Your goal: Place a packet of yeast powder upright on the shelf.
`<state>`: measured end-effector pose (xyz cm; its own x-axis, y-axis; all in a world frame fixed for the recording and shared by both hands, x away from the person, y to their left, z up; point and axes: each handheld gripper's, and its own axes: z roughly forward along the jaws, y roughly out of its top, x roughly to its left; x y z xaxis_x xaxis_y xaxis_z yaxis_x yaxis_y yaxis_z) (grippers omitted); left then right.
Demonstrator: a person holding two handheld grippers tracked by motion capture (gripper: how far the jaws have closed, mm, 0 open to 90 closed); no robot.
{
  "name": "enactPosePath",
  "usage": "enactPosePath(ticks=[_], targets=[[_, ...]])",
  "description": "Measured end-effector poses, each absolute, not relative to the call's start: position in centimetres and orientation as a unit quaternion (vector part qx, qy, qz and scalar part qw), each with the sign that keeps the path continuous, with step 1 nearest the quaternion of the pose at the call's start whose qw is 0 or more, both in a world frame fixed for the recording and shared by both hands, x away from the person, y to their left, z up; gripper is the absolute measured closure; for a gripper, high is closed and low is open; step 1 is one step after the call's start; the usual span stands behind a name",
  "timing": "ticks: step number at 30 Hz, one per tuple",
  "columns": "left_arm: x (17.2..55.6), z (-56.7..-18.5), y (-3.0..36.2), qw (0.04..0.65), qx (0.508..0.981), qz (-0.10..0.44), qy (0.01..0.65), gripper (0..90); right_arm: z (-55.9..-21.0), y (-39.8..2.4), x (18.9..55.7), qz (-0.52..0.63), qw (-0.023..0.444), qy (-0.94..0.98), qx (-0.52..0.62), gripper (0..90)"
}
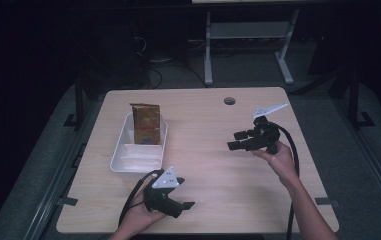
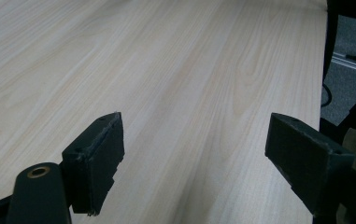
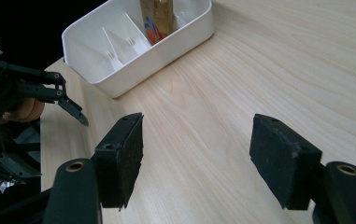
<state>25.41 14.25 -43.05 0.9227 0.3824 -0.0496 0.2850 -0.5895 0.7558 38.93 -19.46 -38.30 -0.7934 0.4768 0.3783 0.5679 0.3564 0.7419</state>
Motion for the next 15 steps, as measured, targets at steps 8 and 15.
enactPosePath(ticks=[8,15], targets=[[25.5,-43.1,14.2,0.412,0.889,0.059,0.189,18.6,-38.9,-20.9,37.5,-0.466,0.048,-0.822,-0.323,33.1],[25.5,-43.1,14.2,0.41,0.89,0.062,0.191,17.4,-39.6,-22.0,36.6,-0.464,0.048,-0.821,-0.33,32.5]])
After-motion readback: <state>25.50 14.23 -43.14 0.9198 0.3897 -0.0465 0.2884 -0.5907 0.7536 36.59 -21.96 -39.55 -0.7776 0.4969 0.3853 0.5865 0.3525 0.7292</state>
